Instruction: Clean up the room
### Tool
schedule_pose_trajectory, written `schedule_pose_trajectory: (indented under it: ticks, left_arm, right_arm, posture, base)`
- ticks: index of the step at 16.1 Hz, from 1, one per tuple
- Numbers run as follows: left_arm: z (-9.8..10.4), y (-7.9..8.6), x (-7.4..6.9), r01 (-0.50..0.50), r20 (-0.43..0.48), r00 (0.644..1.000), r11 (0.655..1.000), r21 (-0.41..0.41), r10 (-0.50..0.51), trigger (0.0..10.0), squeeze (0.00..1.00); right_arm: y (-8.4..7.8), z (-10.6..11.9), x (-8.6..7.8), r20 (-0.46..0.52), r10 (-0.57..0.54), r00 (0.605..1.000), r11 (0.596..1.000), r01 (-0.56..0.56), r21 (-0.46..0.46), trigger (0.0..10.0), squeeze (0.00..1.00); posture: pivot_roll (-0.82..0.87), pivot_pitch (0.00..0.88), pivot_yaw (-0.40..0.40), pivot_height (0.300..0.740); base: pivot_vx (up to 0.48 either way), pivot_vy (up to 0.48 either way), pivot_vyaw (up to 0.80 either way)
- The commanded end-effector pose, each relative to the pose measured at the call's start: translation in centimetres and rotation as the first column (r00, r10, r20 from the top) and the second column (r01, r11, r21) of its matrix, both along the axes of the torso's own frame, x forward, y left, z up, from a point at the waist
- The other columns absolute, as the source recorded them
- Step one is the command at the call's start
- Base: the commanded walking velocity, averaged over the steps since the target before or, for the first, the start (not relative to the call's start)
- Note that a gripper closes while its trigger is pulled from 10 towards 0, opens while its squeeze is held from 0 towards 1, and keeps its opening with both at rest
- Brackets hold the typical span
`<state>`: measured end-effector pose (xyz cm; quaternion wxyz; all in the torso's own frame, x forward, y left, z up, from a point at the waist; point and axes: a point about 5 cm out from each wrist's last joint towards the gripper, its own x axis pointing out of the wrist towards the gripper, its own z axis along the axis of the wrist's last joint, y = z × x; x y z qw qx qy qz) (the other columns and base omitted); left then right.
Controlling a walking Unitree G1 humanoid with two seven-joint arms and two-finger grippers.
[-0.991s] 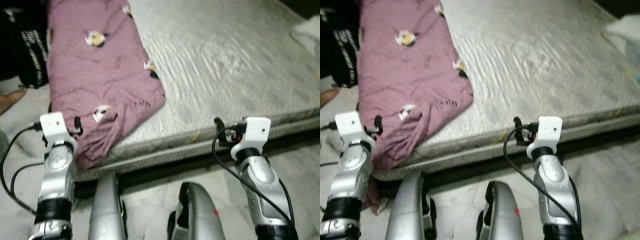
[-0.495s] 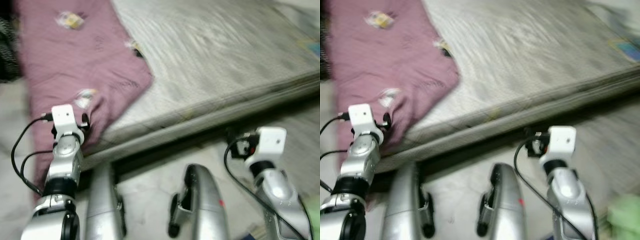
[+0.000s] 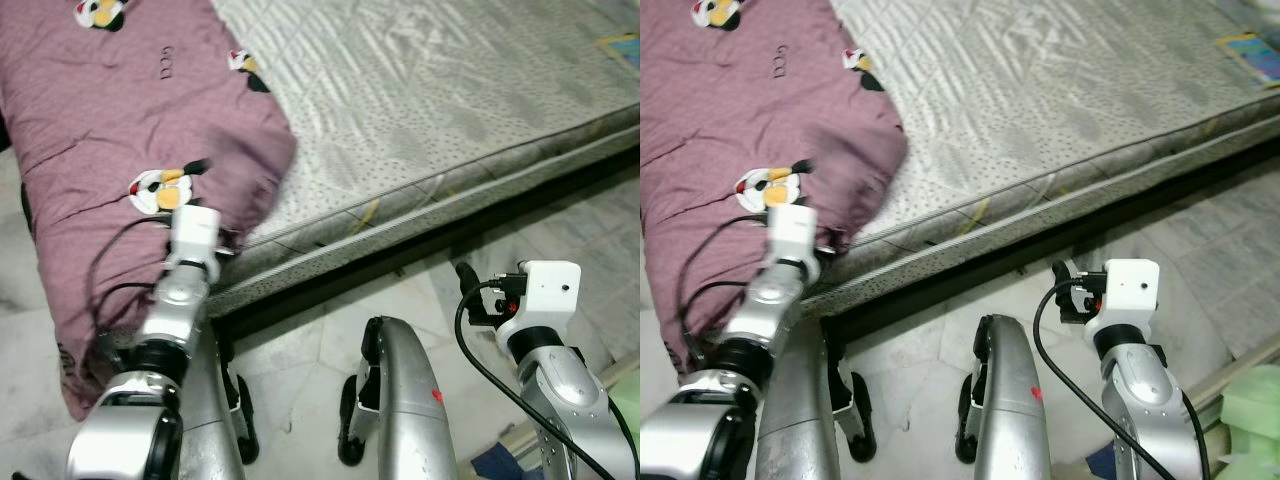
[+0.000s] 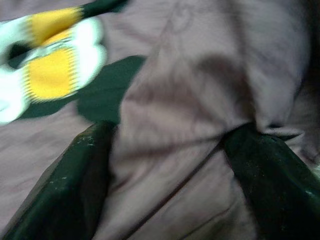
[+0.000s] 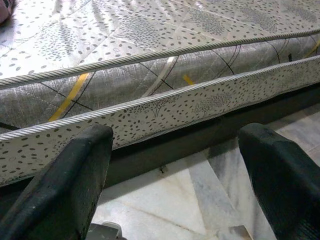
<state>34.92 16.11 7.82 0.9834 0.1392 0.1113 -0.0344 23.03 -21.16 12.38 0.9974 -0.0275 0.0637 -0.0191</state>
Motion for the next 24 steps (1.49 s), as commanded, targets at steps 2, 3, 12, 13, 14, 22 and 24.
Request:
schedule_pose_trajectory:
  ticks: [2,3,12,13,14,22,24]
  left_arm:
    - [-2.5,-5.0,-2.1,0.315,-0.072,0.948,0.944,0.103,-0.309,10.0,0.00]
    - [-2.6,-5.3,-2.3,0.337,-0.073,0.941,0.935,0.111,-0.330,10.0,0.00]
    - [4.1,-1.6,-1.0,0.028,0.402,0.916,0.999,-0.033,-0.012,10.0,0.00]
    - [4.2,-0.6,-0.6,-0.031,0.379,0.924,0.998,-0.060,0.051,10.0,0.00]
    - [4.0,0.8,0.1,-0.116,0.325,0.935,0.988,-0.097,0.142,10.0,0.00]
    - [-0.3,-0.6,1.4,-0.082,-0.127,0.989,0.991,-0.103,0.068,10.0,0.00]
    - [0.0,-2.6,1.6,0.016,-0.113,0.993,0.996,-0.091,-0.026,10.0,0.00]
  right_arm:
    - [-0.4,0.1,-0.4,-0.013,-0.010,1.000,1.000,0.010,-0.003,10.0,0.00]
    - [-0.3,0.0,-0.3,-0.013,-0.010,1.000,1.000,0.010,-0.003,10.0,0.00]
    - [-0.2,-0.2,-0.3,-0.018,-0.011,1.000,1.000,0.012,0.006,10.0,0.00]
    - [-0.2,-0.2,-0.3,-0.018,-0.012,1.000,1.000,0.012,0.005,10.0,0.00]
    - [-0.2,-0.1,-0.2,-0.016,-0.013,1.000,1.000,0.013,0.004,10.0,0.00]
    - [-0.2,0.3,0.3,0.006,-0.029,1.000,1.000,0.029,0.001,10.0,0.00]
    - [-0.1,0.2,0.6,0.014,-0.033,0.999,0.999,0.033,0.006,10.0,0.00]
  posture:
    - [-0.13,0.293,-0.090,0.546]
    - [-0.13,0.293,-0.090,0.546]
    - [-0.11,0.270,-0.086,0.546]
    - [-0.11,0.270,-0.085,0.546]
    - [-0.12,0.268,-0.085,0.546]
    - [-0.15,0.248,-0.072,0.546]
    - [-0.15,0.235,-0.062,0.546]
  base:
    - [0.000,0.000,0.00]
    - [0.000,0.000,0.00]
    - [0.000,0.000,0.00]
    - [0.000,0.000,0.00]
    - [0.000,0.000,0.00]
    - [0.000,0.000,0.00]
    - [0.000,0.000,0.00]
